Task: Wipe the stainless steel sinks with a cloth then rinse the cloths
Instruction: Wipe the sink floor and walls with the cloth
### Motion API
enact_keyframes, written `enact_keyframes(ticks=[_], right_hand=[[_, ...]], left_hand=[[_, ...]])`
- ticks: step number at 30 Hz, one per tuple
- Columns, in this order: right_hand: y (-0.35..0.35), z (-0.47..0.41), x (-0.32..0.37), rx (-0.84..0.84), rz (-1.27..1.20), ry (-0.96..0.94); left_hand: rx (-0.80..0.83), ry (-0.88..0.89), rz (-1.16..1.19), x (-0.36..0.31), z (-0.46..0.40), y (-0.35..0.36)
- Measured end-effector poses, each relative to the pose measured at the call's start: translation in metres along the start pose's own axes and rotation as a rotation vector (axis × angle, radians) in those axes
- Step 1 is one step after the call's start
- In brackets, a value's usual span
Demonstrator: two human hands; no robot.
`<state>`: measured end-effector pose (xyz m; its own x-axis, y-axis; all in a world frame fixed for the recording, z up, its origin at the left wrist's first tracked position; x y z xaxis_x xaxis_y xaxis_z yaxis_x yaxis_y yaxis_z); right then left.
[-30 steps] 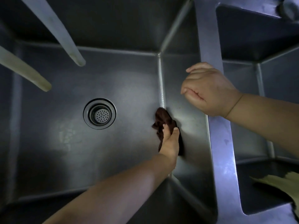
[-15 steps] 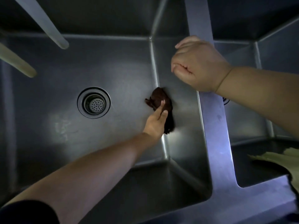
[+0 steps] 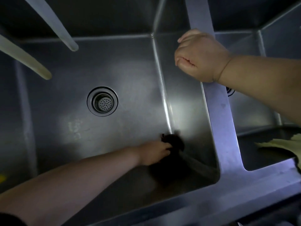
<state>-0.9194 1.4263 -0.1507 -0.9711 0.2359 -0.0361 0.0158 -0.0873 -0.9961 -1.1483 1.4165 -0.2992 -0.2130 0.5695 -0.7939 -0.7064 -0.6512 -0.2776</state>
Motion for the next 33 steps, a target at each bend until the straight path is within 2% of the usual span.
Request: enact_keyframes(ticks=[3, 5, 12, 19, 23, 28, 33], right_hand=[[-0.002, 0.001, -0.001, -0.022, -0.009, 0.005], [-0.003, 0.003, 0.0, -0.029, -0.024, 0.005], [0.0, 0.003, -0.004, -0.042, -0.049, 0.009], [-0.001, 0.001, -0.002, -0.06, -0.037, -0.004], [0.0, 0.003, -0.001, -0.038, -0.039, -0.011], [-0.001, 0.002, 0.001, -0.041, -0.056, -0.015], [-0.012, 0.002, 0.008, 0.015, -0.05, -0.021]], left_hand=[[-0.294, 0.084, -0.231, -0.003, 0.027, -0.036], [-0.364, 0.217, -0.361, -0.005, 0.041, -0.038], [0.028, 0.296, -0.832, 0.038, -0.006, 0.012], [0.011, 0.374, -0.968, 0.053, -0.04, 0.019], [0.016, 0.329, -0.941, 0.064, -0.016, 0.017], [0.065, 0.208, -0.922, 0.113, 0.051, -0.002], [0.258, -0.029, -0.95, 0.11, 0.084, -0.019]])
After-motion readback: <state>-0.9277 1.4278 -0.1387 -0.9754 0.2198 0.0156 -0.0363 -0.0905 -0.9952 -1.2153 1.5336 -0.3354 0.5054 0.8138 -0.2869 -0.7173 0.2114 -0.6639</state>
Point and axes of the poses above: each hand's wrist, its own z-axis away from the middle knuckle, its own y-axis out of the palm, x = y × z, the point moved 4 cm from there along -z, towards the middle knuckle
